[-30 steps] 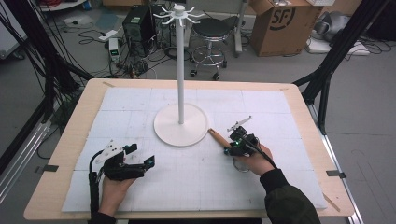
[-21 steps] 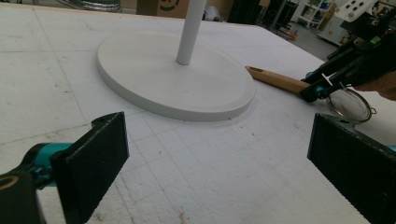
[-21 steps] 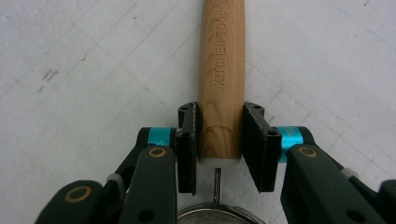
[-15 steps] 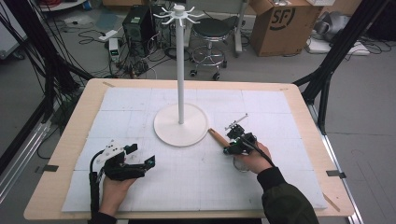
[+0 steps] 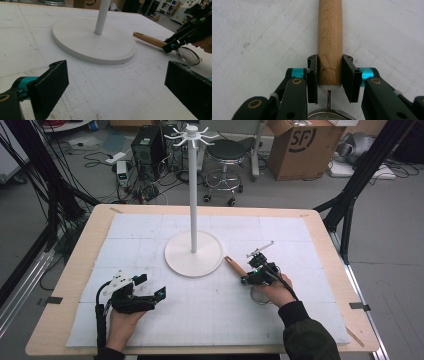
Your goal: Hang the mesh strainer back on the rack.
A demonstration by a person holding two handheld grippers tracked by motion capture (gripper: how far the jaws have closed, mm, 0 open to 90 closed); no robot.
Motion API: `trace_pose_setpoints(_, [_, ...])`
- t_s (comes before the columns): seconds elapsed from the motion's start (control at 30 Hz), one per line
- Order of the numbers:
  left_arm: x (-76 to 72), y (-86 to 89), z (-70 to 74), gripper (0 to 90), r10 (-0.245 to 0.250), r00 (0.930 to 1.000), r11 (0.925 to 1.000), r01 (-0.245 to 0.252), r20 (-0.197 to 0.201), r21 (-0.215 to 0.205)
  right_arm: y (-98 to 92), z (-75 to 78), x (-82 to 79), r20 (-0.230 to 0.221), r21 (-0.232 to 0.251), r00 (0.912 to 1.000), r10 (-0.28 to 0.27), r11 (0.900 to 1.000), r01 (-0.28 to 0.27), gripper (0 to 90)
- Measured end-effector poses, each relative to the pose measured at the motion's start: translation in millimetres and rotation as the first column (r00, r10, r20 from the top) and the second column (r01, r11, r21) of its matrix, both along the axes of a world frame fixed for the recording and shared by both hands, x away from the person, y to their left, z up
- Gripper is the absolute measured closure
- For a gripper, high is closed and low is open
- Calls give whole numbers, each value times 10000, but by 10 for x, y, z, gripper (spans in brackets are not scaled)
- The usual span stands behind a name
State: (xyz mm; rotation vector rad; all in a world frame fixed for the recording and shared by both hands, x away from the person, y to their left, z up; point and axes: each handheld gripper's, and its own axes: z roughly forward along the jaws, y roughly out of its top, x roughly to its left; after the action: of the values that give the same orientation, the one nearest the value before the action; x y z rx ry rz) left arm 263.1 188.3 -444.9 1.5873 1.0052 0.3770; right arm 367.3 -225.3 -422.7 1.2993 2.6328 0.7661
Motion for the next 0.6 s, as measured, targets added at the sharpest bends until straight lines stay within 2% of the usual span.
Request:
trace_pose_setpoints(0.03, [0,-1,0,60,25,10000,10000,-25,0,-24,-18,19,-5,-91,245,10000,0,9997,2,691])
trace_pose_setpoints(0.1, [-1,0,1,60,58,10000,10000,-58,6,-18,-47,64,-18,23,518,10000,-92,9986,91,690])
trace_pose_setpoints(0.2, [-4,5,5,60,73,10000,10000,-73,16,-6,-91,104,-14,-7,1181,9999,-117,9929,117,690])
trace_pose_setpoints(0.3, [-8,8,5,60,70,10000,10000,-70,8,-58,-141,131,5,-144,2273,9998,-149,9737,178,690])
trace_pose_setpoints(0.37, [-7,13,4,59,83,10000,10000,-83,10,-50,-158,155,10,-208,2916,9996,-190,9562,243,690])
trace_pose_setpoints(0.6, [-10,13,7,60,74,10000,9999,-74,20,-72,-171,208,14,-201,4295,9997,-140,9028,213,690])
